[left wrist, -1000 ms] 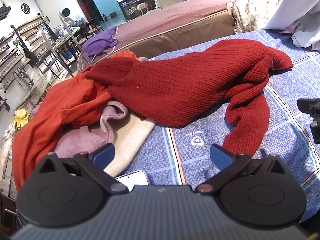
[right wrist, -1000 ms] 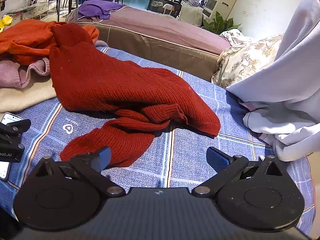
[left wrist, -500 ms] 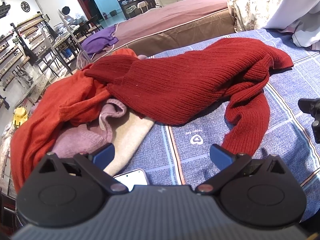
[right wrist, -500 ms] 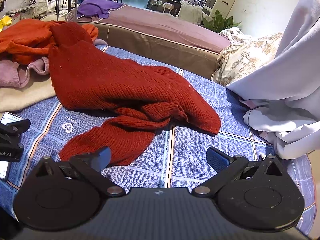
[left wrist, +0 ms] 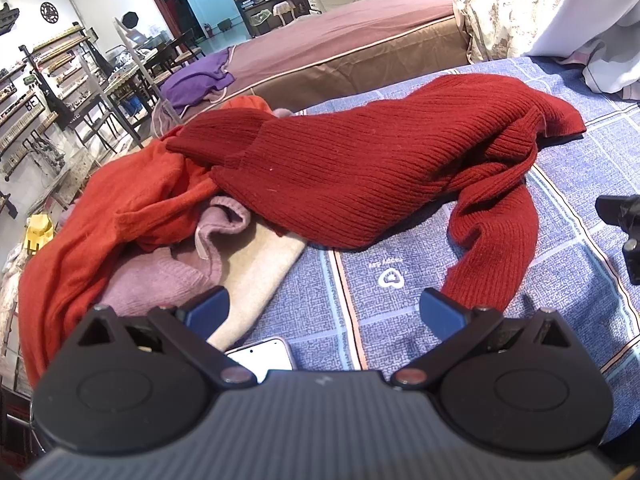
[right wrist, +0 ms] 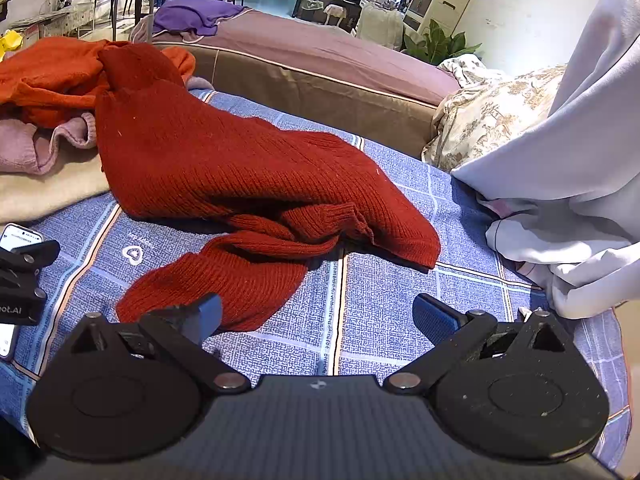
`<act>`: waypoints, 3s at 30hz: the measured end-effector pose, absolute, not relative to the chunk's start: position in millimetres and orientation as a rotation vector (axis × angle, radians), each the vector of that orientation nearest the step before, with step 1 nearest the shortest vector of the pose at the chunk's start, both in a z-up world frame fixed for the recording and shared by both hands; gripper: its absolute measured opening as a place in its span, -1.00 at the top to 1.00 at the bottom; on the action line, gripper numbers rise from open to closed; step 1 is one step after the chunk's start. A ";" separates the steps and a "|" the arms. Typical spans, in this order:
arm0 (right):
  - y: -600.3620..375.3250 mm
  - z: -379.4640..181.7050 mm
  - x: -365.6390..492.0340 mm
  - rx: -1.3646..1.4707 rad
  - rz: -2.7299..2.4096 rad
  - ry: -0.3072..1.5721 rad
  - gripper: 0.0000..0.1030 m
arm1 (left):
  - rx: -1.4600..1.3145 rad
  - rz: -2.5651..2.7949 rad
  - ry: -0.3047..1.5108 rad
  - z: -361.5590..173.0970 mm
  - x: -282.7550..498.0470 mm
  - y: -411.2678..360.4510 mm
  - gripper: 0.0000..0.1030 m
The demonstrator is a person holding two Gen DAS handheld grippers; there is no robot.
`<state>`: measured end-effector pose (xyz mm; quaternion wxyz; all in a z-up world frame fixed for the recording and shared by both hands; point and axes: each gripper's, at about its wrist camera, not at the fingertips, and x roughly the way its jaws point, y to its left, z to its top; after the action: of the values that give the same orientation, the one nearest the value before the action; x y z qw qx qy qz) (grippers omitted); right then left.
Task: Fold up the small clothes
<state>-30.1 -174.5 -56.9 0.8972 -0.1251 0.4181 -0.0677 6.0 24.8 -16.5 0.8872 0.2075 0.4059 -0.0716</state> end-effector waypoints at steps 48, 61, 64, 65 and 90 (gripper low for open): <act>-222.5 -174.4 20.6 0.464 -0.007 0.850 0.58 | 0.567 -0.369 0.706 -135.7 173.0 -23.3 0.58; -377.6 -107.8 -124.2 0.248 -0.464 0.773 0.31 | 0.419 -0.294 0.573 -34.9 193.1 -4.1 0.53; -358.0 -100.7 -128.3 0.169 -0.458 0.734 -0.63 | 0.520 -0.249 0.593 -43.2 186.9 -22.7 0.05; -345.8 -100.0 -126.4 0.164 -0.447 0.692 -0.99 | 0.541 -0.210 0.598 -46.6 181.6 -23.6 -0.14; -344.7 -135.8 -69.1 0.245 -0.236 0.712 -1.00 | 1.183 -0.628 0.383 -210.4 50.1 -136.6 0.56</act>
<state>-69.1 -344.7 -135.8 0.9231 0.1195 0.3469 -0.1149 50.1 -136.6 -210.4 0.7671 0.5447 0.1765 -0.2893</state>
